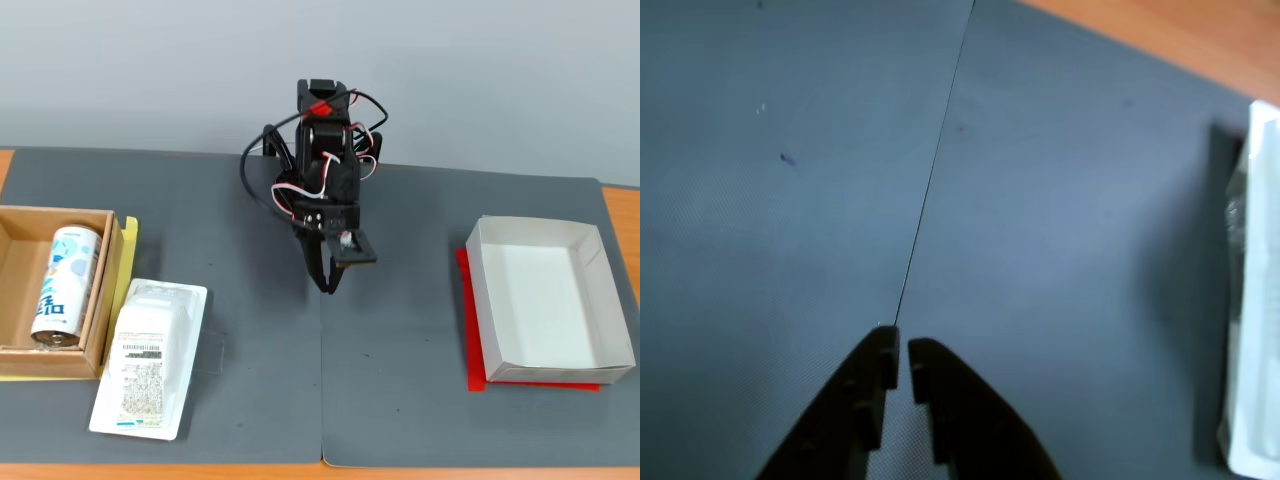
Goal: Pick the can and put it in the brown box
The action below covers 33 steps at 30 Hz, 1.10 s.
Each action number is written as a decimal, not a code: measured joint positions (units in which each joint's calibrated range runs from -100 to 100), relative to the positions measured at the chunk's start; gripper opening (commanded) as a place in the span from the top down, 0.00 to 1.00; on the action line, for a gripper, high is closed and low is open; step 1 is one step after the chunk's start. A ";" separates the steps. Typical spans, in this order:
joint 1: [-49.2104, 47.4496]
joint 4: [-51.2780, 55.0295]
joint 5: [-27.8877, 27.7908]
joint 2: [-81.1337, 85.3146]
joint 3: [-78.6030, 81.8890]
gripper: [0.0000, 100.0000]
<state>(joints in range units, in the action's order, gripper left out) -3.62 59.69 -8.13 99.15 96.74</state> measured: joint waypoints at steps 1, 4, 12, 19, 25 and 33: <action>0.07 0.00 1.03 0.00 0.27 0.99; 0.07 0.35 4.64 0.08 0.27 0.99; 0.07 13.93 6.89 0.08 -1.27 0.99; -0.67 14.79 7.08 0.08 -1.27 0.99; -0.67 14.79 7.08 0.08 -1.27 0.99; -0.67 14.79 7.08 0.08 -1.27 0.99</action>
<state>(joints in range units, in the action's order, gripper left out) -4.29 74.48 -1.05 99.24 95.47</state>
